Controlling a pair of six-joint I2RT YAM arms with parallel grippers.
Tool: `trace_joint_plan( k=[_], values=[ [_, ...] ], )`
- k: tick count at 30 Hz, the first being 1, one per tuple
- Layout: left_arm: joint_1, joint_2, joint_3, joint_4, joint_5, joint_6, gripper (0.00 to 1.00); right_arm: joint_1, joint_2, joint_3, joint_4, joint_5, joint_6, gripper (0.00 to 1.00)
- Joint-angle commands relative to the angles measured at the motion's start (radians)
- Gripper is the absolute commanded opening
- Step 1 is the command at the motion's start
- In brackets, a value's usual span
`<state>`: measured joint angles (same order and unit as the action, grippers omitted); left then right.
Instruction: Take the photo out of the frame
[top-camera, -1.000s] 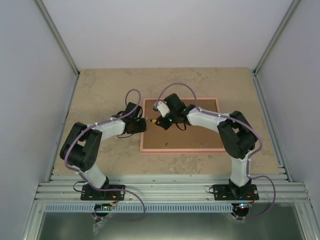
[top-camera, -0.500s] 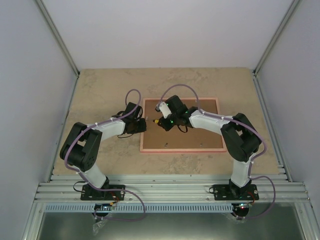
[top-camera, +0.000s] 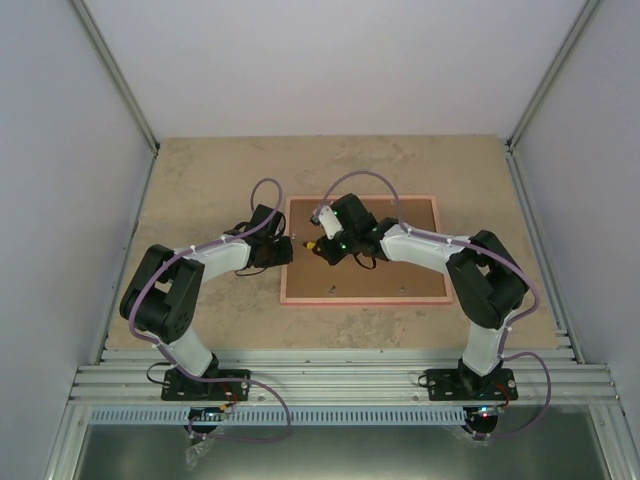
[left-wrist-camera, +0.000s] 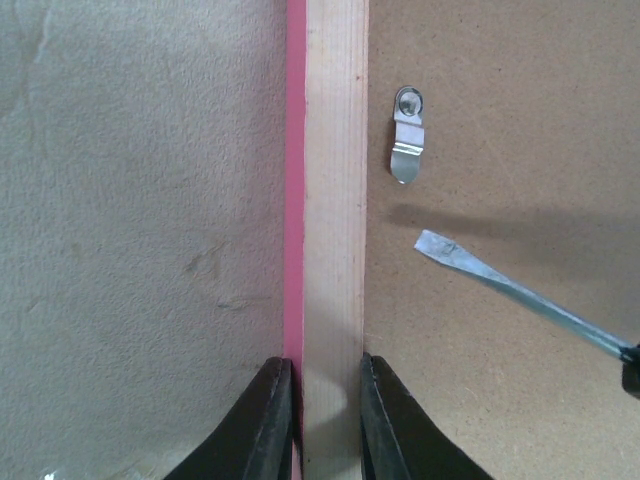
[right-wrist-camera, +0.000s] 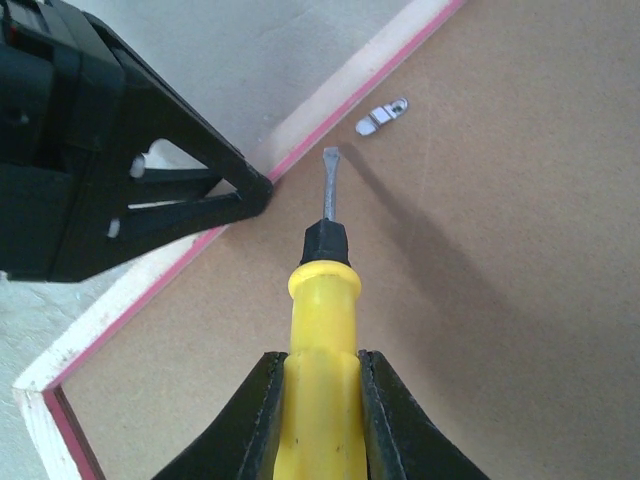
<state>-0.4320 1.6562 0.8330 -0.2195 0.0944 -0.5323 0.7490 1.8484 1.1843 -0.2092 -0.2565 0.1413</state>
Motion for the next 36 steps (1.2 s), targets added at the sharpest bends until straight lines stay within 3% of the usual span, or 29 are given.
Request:
trace_joint_plan(
  k=[1, 19, 36],
  values=[
    [-0.012, -0.003, -0.005, -0.020, 0.025, -0.010, 0.17, 0.013, -0.003, 0.011, 0.055, 0.006, 0.059, 0.00],
    [-0.012, -0.001, -0.005, -0.017, 0.031, -0.011, 0.17, 0.013, 0.084, 0.057, 0.069, 0.047, 0.127, 0.00],
    [-0.012, -0.009, -0.004, -0.021, 0.028, -0.012, 0.17, 0.014, 0.024, 0.018, 0.042, 0.146, 0.131, 0.00]
  ],
)
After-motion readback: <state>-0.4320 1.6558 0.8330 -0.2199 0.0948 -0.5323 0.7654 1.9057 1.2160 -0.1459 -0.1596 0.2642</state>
